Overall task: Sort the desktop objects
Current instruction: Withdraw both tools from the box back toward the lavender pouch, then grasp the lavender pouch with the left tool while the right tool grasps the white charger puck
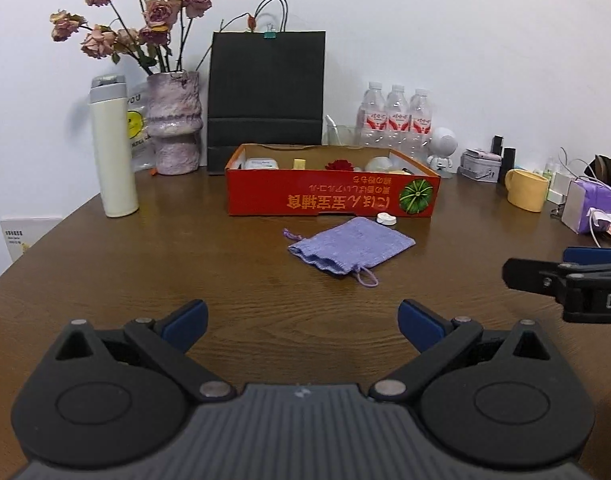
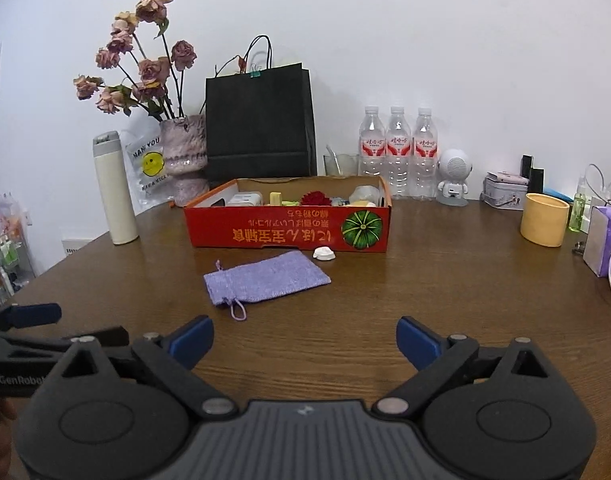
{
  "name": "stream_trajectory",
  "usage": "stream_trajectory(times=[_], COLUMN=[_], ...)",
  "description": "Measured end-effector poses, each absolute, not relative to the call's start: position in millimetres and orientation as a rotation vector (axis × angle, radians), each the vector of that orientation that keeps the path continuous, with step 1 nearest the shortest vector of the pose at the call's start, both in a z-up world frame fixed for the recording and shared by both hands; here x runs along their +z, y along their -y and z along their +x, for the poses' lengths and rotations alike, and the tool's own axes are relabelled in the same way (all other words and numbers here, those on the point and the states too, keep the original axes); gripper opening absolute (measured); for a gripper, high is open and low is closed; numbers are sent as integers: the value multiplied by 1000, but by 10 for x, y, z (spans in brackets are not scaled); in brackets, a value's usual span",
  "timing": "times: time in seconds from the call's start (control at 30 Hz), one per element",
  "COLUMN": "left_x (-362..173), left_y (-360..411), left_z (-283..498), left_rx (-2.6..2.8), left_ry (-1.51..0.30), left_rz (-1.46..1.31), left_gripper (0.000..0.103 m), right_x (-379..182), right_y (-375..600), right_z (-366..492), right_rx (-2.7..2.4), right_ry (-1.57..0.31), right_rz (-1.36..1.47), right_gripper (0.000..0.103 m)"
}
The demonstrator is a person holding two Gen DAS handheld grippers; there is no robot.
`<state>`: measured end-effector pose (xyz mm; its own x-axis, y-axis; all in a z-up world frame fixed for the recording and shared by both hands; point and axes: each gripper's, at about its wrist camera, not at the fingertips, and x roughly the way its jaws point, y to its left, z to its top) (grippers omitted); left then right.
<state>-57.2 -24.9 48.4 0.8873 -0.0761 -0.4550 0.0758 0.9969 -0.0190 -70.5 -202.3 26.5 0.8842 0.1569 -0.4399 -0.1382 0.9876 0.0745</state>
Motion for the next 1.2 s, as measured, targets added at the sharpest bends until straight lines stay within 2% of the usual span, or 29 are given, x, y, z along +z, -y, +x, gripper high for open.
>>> stream_trajectory(times=[0.13,0.2,0.43,0.63,0.83,0.87,0.93,0.97,1.07,1.13,1.2], left_x=[440,405,343,234,121,120,110,104,102,107,81], left_y=[256,265,216,353,393,395,376,367,345,391,486], left_z=[-368,-200,536,1166,1524,1576,1698,1758,1842,1817,1736], left_rx=[-101,-117,-172,-278,-336,-352,-373,-356,-358,-361,-361], left_ry=[-505,-526,-590,-650,-727,-726,-715,-727,-721,-707,-684], left_rz=[-7,-18,-48,24,4,-4,-28,-36,-39,-5,86], left_gripper=[103,103,103,103,103,103,103,102,93,73,70], right_x=[217,179,126,-100,-248,-272,-279,-277,-274,-285,-288], right_y=[2035,2038,2119,1980,1897,1896,1921,1938,1997,2033,2034], right_z=[-489,-290,834,1864,2141,2139,2125,2118,2103,2078,2049], right_rx=[166,167,172,199,197,197,212,210,197,205,210], right_ry=[-486,-508,-550,-631,-686,-682,-674,-672,-669,-660,-657], right_rz=[31,19,62,12,-26,-26,-9,-4,2,8,0], right_gripper=[89,79,72,55,52,51,41,25,26,26,26])
